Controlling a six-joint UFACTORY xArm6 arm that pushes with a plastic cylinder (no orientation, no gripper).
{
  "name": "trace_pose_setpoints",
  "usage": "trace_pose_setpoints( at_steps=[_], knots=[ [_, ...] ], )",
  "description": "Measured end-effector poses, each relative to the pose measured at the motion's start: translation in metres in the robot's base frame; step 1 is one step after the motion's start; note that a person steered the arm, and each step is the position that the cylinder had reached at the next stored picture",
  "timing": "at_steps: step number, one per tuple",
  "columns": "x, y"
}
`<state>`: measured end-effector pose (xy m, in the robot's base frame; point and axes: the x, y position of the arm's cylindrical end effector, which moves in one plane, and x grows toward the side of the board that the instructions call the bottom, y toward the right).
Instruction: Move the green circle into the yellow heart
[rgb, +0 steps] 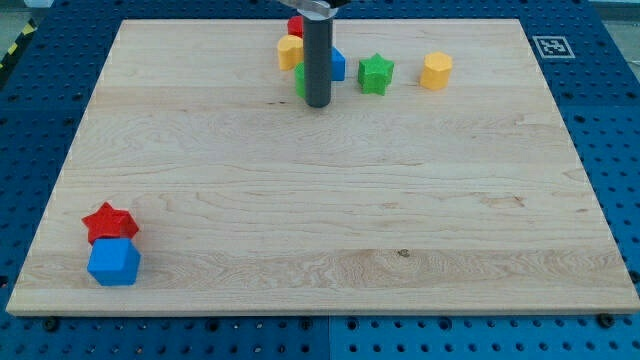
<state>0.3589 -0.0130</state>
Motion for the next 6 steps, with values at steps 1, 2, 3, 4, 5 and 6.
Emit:
trace_pose_setpoints(
  at_steps=[1,2,3,4,5,6],
  knots=[
    [-0.007,-0.007],
    [-0.025,-0.008],
    [-0.050,-0.008],
    [-0.059,-0.008],
    [-0.046,0.006],
    [-0.026,0.046]
  ],
)
